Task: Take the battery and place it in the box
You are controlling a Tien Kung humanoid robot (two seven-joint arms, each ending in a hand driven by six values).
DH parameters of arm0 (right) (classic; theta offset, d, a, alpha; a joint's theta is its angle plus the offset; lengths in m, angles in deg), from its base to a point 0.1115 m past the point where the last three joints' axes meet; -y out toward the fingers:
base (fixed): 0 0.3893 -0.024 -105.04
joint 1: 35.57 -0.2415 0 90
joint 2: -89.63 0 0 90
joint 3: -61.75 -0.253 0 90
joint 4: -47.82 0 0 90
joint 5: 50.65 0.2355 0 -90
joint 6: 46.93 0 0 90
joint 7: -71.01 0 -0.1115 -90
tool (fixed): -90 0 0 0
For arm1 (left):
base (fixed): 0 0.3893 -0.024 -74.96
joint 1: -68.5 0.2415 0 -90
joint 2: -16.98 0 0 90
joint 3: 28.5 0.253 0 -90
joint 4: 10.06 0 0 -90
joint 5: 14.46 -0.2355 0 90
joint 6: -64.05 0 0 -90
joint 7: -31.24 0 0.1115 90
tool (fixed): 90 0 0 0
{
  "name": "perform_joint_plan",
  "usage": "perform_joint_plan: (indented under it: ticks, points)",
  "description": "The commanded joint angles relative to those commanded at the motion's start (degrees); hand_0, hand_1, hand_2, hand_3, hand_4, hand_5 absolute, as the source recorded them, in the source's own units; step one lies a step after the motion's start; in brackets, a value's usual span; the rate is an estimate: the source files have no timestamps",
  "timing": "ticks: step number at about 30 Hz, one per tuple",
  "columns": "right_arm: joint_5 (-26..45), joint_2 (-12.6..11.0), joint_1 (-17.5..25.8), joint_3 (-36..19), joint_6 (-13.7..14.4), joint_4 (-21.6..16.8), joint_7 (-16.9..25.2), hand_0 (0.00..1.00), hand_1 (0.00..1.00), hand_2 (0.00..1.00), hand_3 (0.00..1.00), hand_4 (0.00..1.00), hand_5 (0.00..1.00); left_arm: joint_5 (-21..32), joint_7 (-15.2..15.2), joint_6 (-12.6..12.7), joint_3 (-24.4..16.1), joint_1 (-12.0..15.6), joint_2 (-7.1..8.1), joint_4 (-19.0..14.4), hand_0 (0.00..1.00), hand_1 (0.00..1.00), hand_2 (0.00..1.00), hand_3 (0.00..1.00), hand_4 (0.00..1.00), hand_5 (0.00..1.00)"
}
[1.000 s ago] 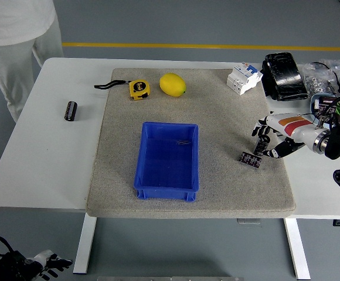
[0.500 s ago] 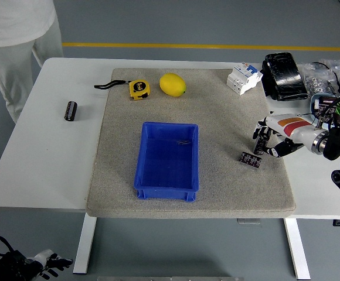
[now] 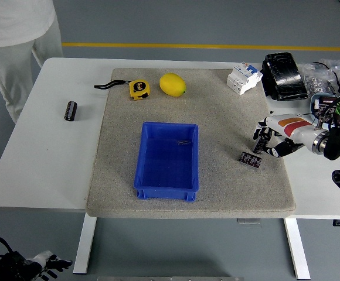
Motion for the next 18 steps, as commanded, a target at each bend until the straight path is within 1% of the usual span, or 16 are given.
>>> perform_joint_plan:
  ticks: [2,18]
  points:
    - [0.0,0.0,0.0,-0.1,-0.1,-0.1,0.0,0.437,0.430,0.453,0.467,0.685,0.002,-0.2,0.0,0.0,-0.1,0.0,0.03,0.0,0.734,0.701,0.748,0.568,0.602,0.541]
    - [0.4,-1.3,-0.5,-0.5,-0.9,-2.4,-0.2,0.433,0.427,0.453,0.468,0.683,0.002,-1.0,0.1,-0.1,-0.8,0.3,0.35,0.2,0.733,0.700,0.748,0.568,0.602,0.541]
